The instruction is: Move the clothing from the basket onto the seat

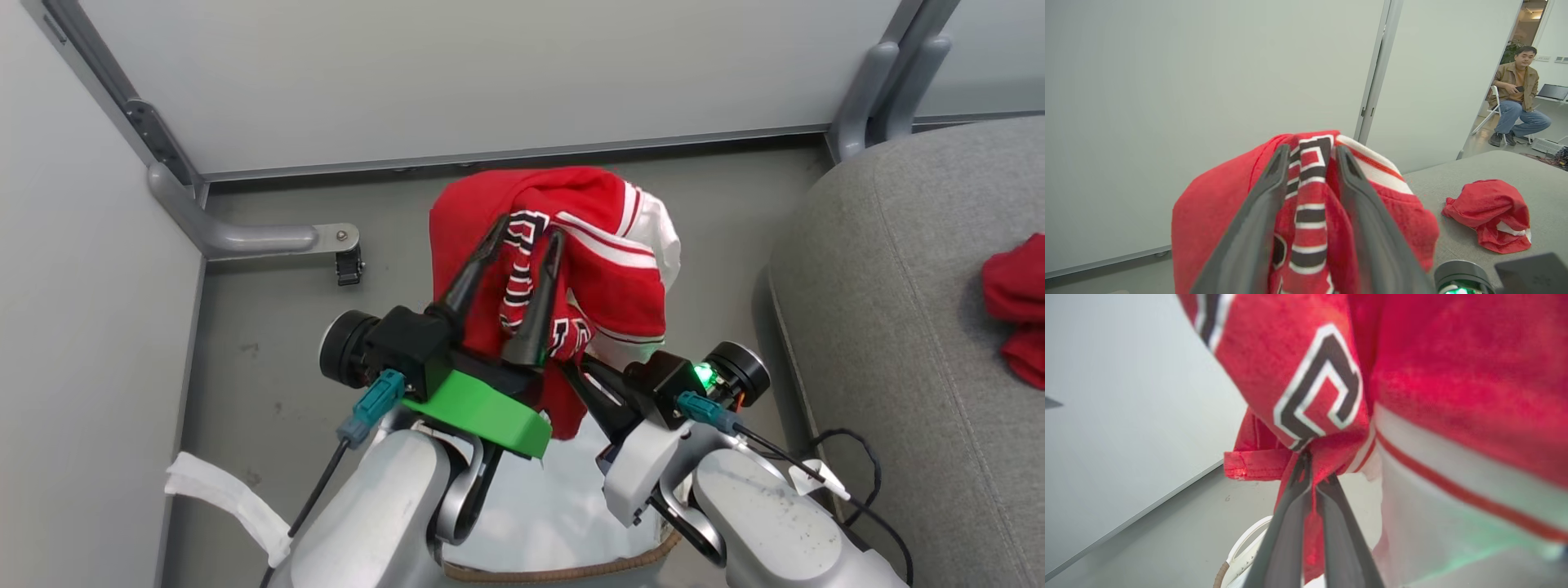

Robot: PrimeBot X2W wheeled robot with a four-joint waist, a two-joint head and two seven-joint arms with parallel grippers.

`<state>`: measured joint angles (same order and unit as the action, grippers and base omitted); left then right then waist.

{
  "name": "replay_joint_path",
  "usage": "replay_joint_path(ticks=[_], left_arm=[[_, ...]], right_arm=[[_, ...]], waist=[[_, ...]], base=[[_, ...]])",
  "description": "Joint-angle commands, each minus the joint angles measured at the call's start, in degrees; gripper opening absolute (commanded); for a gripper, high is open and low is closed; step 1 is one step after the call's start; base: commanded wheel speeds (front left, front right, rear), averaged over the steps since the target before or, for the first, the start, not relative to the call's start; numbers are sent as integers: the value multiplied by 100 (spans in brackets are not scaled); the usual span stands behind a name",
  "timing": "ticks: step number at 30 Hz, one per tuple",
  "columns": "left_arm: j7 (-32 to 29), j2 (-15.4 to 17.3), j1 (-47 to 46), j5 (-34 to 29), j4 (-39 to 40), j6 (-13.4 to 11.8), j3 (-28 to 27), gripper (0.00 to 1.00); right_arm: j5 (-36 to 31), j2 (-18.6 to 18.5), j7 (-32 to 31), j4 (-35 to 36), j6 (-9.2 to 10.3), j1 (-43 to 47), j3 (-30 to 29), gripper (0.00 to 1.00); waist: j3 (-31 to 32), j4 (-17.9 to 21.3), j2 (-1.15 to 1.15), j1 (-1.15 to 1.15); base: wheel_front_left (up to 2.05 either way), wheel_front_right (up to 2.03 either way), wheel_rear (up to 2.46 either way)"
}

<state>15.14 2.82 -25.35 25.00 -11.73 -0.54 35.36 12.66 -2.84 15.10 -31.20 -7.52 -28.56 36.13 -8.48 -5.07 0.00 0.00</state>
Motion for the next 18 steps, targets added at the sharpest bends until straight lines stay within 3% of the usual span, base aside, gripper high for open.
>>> replay_joint_path(ticks=[1, 7, 18], left_arm=[[0, 18, -41, -52, -16, 24, -24, 100], [-2, 18, 132, -333, -165, 102, -249, 100], [-1, 23, 550, -1005, -452, 462, -1054, 100]], right_arm=[[23, -21, 9, 51, 6, 13, 0, 0], [-24, -26, 9, 350, 6, 150, -56, 0], [92, -18, 10, 937, 8, 357, -251, 0]], waist=[[-10, 131, 0, 0], [-53, 744, 0, 0], [-244, 2561, 0, 0]], base=[[0, 0, 0], [0, 0, 0], [0, 0, 0]])
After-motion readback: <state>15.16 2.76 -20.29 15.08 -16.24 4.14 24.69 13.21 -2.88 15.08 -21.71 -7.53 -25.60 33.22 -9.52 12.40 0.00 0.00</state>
